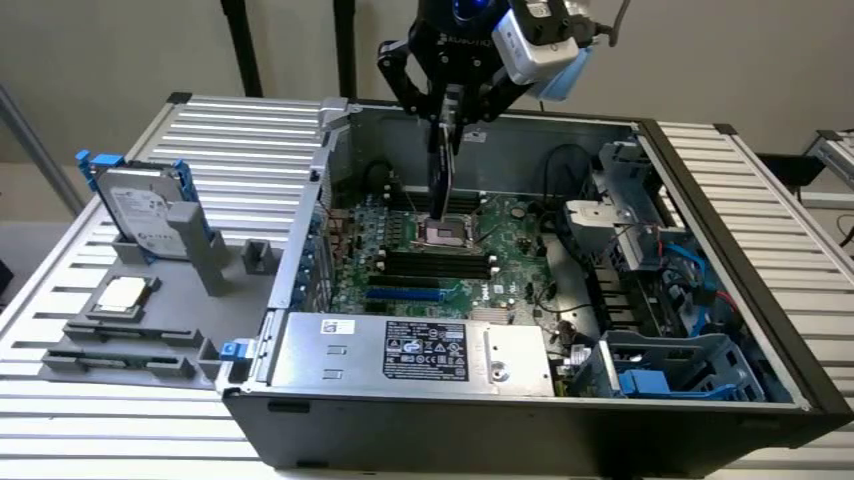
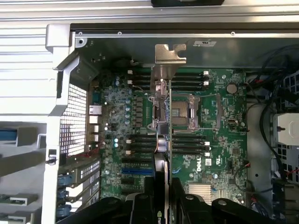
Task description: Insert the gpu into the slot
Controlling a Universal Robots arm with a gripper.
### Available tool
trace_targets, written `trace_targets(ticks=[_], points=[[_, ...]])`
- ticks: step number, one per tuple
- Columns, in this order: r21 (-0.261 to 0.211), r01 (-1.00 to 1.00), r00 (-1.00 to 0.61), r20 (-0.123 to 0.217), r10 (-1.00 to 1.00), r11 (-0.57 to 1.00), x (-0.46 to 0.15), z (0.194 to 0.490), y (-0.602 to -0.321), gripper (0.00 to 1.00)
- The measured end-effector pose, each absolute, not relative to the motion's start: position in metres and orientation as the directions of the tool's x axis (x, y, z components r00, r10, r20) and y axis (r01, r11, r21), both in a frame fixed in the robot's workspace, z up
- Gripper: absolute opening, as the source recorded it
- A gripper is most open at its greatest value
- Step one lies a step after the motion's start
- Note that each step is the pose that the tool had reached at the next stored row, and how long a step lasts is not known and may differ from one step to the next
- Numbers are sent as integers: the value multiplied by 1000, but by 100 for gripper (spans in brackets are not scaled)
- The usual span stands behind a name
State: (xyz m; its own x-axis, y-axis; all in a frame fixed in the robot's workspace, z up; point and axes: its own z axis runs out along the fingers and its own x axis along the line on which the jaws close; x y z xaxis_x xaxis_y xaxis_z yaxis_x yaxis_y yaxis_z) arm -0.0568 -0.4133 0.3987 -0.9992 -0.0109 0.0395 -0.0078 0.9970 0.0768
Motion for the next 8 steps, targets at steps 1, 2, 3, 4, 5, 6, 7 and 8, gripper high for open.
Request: trace_targets(ticks=[1, 2, 3, 4, 5, 6, 7, 8], points=[[77, -27, -999, 40, -30, 997, -57, 399, -413, 26], [77, -45, -998, 40, -48, 996, -57, 399, -413, 26], [77, -63, -997, 40, -66, 995, -57, 399, -413, 26], [77, -81, -996, 39, -84, 994, -57, 398, -413, 26], [78, -98, -994, 40, -102, 992, -57, 398, -413, 26], [78, -117, -992, 39, -120, 990, -57, 398, -413, 26], [78, -135, -990, 40, -138, 988, -57, 398, -413, 26], [78, -152, -987, 39, -156, 985, -57, 398, -413, 26]])
